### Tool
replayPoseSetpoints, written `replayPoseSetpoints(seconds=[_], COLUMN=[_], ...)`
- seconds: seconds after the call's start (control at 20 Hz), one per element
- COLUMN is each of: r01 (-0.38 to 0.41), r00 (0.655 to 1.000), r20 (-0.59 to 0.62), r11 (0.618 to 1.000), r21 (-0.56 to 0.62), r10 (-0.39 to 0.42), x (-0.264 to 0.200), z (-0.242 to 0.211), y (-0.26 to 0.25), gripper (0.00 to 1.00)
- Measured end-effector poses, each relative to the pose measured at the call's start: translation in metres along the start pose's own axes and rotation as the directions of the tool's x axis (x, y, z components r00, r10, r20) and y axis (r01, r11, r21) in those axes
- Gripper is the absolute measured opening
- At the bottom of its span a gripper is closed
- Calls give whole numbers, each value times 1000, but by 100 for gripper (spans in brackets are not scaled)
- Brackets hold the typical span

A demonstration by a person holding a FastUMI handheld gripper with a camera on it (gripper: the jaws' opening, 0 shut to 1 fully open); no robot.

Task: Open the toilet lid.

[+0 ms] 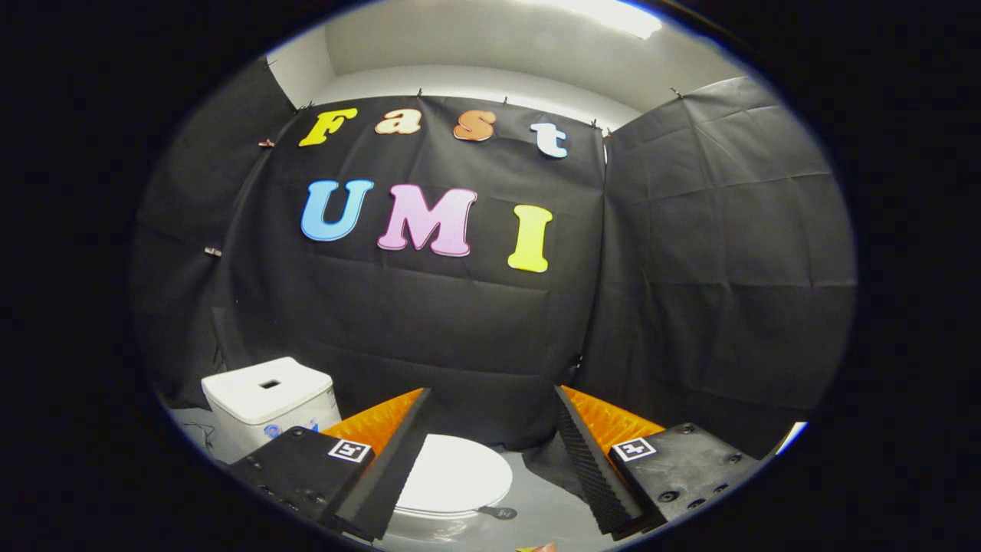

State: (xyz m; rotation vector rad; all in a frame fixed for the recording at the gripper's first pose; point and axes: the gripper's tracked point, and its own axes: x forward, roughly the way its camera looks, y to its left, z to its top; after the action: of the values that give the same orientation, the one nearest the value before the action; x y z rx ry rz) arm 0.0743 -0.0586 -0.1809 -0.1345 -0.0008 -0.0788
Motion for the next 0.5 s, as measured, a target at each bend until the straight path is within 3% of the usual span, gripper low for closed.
replayPoseSetpoints(seconds=[0.25, 0.5], r01=[-76, -81], r00=[993, 975], r20=[-87, -189], r11=[995, 976], r21=[67, 202], r10=[82, 120], x=[13, 39], z=[-63, -124], y=[3, -9], gripper=[98, 99])
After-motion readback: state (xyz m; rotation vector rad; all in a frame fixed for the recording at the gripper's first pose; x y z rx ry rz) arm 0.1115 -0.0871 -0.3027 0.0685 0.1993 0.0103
